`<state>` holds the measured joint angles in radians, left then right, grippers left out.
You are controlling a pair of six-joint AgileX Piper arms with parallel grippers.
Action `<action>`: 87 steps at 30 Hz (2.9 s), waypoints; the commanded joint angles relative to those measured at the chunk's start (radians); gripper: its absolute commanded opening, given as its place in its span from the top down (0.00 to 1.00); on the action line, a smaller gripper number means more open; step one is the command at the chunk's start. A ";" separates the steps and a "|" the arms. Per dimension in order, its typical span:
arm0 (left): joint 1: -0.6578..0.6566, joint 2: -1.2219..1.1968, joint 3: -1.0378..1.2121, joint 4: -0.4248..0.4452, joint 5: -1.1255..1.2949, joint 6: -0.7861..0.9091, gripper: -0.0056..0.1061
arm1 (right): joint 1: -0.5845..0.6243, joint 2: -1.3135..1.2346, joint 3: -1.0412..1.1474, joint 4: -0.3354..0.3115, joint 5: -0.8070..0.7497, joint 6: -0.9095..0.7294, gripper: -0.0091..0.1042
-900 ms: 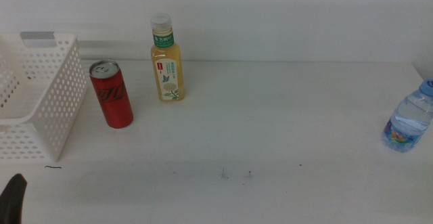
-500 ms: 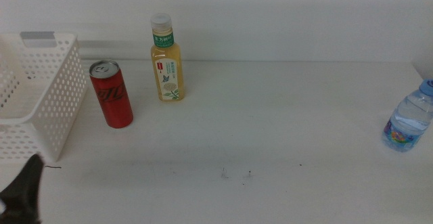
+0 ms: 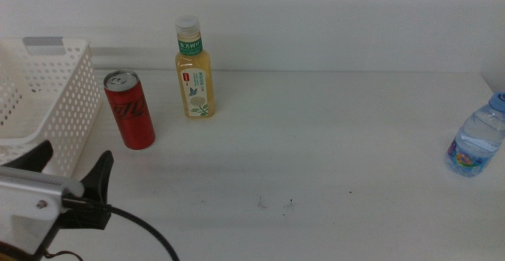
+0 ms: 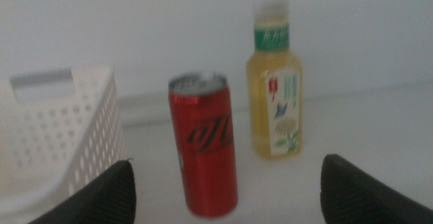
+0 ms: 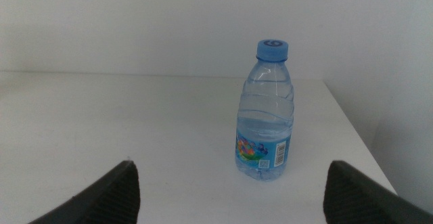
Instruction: Use arms to grab the bottles and put them into the dustbin to the left of the table.
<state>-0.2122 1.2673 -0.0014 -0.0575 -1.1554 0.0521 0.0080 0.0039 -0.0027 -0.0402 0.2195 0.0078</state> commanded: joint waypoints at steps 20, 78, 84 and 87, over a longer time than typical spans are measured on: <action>-0.007 0.121 0.001 0.009 -0.066 -0.037 0.11 | -0.008 -0.004 0.003 -0.004 -0.010 -0.008 0.12; 0.094 0.627 -0.550 0.045 0.142 -0.052 0.11 | -0.008 -0.004 0.003 -0.004 -0.010 -0.008 0.12; 0.094 0.690 -0.606 0.050 0.134 -0.052 0.11 | -0.008 -0.004 0.003 -0.004 -0.010 -0.008 0.12; 0.094 0.721 -0.635 0.050 0.125 -0.052 0.11 | -0.008 -0.004 0.003 -0.004 -0.010 -0.008 0.12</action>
<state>-0.1211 1.9768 -0.6205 -0.0084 -1.0100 0.0082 0.0080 0.0039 -0.0027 -0.0402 0.2195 0.0078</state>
